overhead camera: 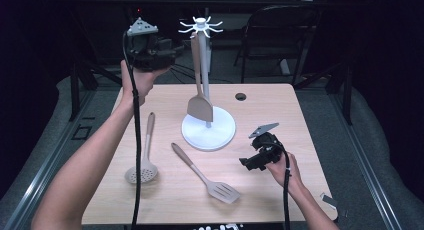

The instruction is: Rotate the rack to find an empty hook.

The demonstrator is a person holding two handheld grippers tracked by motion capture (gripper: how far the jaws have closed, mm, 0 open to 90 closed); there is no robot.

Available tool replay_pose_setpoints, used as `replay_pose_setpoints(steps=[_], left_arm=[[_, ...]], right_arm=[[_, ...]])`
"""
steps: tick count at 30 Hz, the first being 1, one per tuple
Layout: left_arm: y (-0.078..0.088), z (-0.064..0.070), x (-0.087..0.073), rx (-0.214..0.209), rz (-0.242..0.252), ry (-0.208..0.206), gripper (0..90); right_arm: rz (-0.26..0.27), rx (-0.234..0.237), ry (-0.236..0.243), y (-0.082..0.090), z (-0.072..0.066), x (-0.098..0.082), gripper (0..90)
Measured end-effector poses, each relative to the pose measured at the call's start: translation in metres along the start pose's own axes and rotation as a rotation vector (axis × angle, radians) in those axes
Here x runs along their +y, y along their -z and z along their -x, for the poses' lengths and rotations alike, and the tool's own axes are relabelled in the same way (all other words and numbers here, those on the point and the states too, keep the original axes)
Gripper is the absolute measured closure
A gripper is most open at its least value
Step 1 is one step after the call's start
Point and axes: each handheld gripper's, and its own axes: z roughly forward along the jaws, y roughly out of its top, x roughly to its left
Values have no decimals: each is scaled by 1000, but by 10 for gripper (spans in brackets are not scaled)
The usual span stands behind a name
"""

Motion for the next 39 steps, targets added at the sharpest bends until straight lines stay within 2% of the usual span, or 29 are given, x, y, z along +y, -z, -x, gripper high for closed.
replay_pose_setpoints(steps=[5, 9, 13, 19, 23, 28, 35, 39], left_arm=[[5, -3, -24, -10, -45, 0, 340], [8, -4, -47, -22, -84, 10, 265], [10, -7, -73, -34, -109, 42, 215], [10, -10, -118, -35, -143, 122, 178], [9, -12, -143, -37, -174, 154, 168], [7, -9, -170, -31, -221, 156, 155], [3, 2, -203, -37, -271, 149, 151], [3, 6, -217, -39, -282, 160, 148]], right_arm=[[-1, 1, 5, 0, -3, 1, 83], [-10, 4, 7, -1, -5, 1, 90], [-15, 1, 21, -2, -8, 1, 103], [-13, 1, 24, -4, -11, 2, 114], [-24, 7, 30, -6, -12, 2, 116], [-30, 3, 29, -7, -13, 2, 124], [-42, 4, 38, -10, -15, 2, 127], [-46, 7, 37, -11, -15, 1, 127]])
